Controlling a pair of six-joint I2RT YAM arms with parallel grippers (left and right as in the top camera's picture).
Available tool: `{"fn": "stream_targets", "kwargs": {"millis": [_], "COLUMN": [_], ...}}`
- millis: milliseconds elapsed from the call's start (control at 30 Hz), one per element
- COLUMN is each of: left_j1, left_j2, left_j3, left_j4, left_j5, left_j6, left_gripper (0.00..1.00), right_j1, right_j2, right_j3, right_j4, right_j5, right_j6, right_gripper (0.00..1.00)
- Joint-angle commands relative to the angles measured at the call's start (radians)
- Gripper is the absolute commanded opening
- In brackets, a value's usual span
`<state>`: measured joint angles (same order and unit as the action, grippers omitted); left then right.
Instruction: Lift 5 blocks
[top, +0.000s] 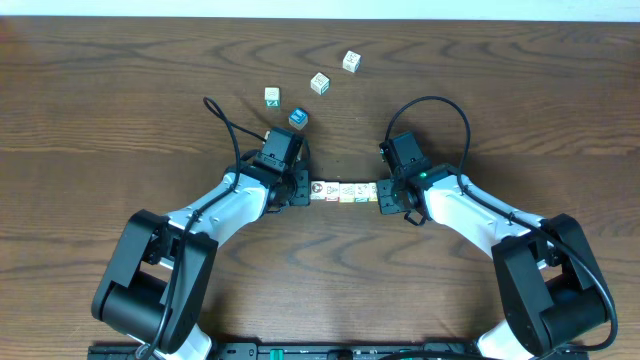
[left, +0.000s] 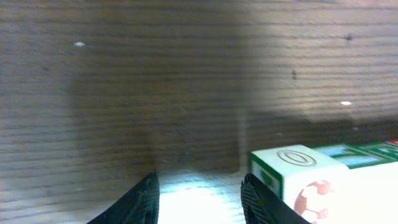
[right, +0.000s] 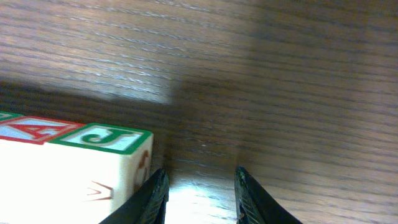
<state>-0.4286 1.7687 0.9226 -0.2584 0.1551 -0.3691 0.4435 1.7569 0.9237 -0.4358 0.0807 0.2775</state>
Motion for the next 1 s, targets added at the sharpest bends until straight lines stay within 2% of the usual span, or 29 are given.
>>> {"fn": "stream_targets", "kwargs": {"millis": [0,100,167,333,467,700,967], "left_j1": [0.006,0.006,0.006,0.014,0.034,0.069,0.073], "left_j2": [0.039,0.039,0.039,0.021,-0.058,-0.37,-0.867], "left_j3": [-0.029,-0.029,-0.029,-0.016,0.042,0.122,0.122], "left_j4": [-0.029,-0.029,-0.029,-0.025,-0.025,-0.024,-0.059], "left_j5": [-0.141,-0.148,-0.19,-0.4,-0.501,-0.557,-0.558], "left_j6": [0.001,0.001,0.001,0.011,0.085,0.188,0.288], "left_gripper": [0.45,0.45,0.46,0.54,0.57,0.62,0.66], "right_j1": [-0.016,-0.062,-0.104,-0.228,-0.307,-0.368,-0.371], "right_j2": [-0.003,-0.003,-0.004,-0.004,-0.005,-0.005,-0.005], "right_j3": [0.0,0.0,0.0,0.0,0.0,0.0,0.0], "right_j4": [-0.024,-0.048,-0.054,-0.006,0.106,0.364,0.723], "right_j5": [0.035,0.036,0.047,0.046,0.046,0.046,0.046], "right_j6": [0.023,0.056,0.069,0.069,0.066,0.043,-0.114], "right_gripper": [0.34,0.29,0.3,0.54,0.73,0.99,0.99]}}
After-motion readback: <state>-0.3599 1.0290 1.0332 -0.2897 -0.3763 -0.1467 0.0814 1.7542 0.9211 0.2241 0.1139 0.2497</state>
